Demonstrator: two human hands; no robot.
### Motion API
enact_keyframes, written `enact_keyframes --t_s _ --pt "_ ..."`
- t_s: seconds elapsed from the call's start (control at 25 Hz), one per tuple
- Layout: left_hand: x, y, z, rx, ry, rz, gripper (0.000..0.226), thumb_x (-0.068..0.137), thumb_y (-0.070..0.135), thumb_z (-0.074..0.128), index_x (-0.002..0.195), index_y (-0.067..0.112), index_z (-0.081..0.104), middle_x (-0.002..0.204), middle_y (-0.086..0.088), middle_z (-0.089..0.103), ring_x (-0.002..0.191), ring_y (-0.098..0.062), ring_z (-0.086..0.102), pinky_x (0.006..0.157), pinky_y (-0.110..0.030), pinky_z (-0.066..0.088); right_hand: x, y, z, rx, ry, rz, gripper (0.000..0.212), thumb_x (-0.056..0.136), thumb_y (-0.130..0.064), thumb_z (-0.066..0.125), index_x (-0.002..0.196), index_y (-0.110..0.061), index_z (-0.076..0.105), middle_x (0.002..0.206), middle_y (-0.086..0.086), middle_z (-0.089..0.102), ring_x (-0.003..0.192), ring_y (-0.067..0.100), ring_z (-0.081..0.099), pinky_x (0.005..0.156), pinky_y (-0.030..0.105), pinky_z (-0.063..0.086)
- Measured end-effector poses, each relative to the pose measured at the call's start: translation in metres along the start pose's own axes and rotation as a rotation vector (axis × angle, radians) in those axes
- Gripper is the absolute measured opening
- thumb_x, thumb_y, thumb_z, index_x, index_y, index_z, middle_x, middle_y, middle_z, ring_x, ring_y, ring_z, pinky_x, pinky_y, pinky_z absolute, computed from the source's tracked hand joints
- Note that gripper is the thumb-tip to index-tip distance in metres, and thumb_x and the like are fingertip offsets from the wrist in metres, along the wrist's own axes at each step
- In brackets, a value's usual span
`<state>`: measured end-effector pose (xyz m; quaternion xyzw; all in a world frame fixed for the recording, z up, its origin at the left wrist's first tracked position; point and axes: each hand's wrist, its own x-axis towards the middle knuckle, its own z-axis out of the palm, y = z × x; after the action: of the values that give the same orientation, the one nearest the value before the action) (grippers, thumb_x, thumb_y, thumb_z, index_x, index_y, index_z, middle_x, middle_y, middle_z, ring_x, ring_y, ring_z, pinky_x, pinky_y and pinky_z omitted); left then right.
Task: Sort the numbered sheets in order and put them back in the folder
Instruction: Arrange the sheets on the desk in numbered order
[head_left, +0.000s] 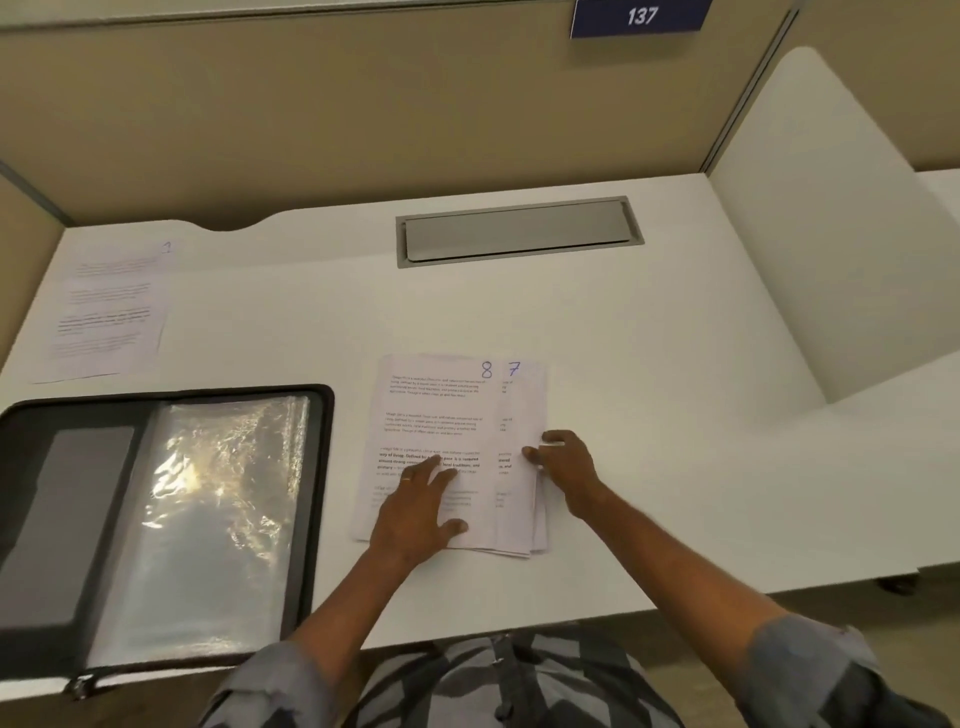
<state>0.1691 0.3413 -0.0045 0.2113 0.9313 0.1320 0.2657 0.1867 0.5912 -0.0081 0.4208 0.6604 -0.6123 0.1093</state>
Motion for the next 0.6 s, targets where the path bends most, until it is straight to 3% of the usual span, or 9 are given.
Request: enact_keyframes --t_s 0.16,0.32,0.4,0.52,0.6 --pt "0.000 0.008 0.004 0.002 0.064 -0.041 0.076 0.090 0.065 0.060 0.153 0.029 0.037 0.165 0.006 0.025 0.151 -0.017 0.022 0.110 -0.047 0.042 0.012 0.002 -0.007 -0.048 -0.087 -0.042 0.006 0.089 -0.014 0.074 0.094 -0.012 0.072 0.099 0.009 0.073 0.085 0.021 0.063 0.072 0.032 0.050" --pt "0.003 0.026 0.013 0.043 0.197 -0.047 0.075 0.093 0.075 0.034 0.151 0.028 0.042 0.162 0.002 0.035 0.149 -0.021 0.031 0.115 -0.049 0.035 0.012 -0.002 -0.010 -0.057 -0.106 -0.099 0.016 0.087 -0.019 0.076 0.097 -0.022 0.064 0.105 0.004 0.074 0.098 0.023 0.071 0.088 0.045 0.060" --pt "0.006 0.039 0.020 0.053 0.217 0.011 0.076 0.095 0.076 0.025 0.155 0.030 0.037 0.166 0.003 0.028 0.154 -0.020 0.022 0.122 -0.053 0.022 0.010 -0.007 -0.019 -0.092 -0.073 -0.160 0.027 0.082 -0.021 0.083 0.098 -0.021 0.061 0.101 0.003 0.075 0.095 0.022 0.072 0.086 0.044 0.060" --pt "0.010 0.053 0.027 0.101 0.097 0.022 0.086 0.090 0.080 0.009 0.162 0.034 0.015 0.172 0.006 0.002 0.158 -0.017 -0.001 0.124 -0.058 0.003 0.013 -0.017 -0.048 -0.221 0.005 -0.245 0.043 0.074 -0.031 0.090 0.102 -0.016 0.061 0.097 -0.001 0.073 0.087 0.018 0.072 0.078 0.038 0.059" --pt "0.012 0.050 0.036 0.157 0.034 0.003 0.093 0.084 0.082 -0.002 0.163 0.033 0.002 0.170 0.006 -0.012 0.158 -0.018 -0.011 0.122 -0.061 -0.002 0.022 -0.018 -0.075 -0.324 0.032 -0.248 0.050 0.073 -0.036 0.091 0.106 -0.014 0.061 0.098 -0.002 0.071 0.087 0.018 0.070 0.078 0.037 0.058"
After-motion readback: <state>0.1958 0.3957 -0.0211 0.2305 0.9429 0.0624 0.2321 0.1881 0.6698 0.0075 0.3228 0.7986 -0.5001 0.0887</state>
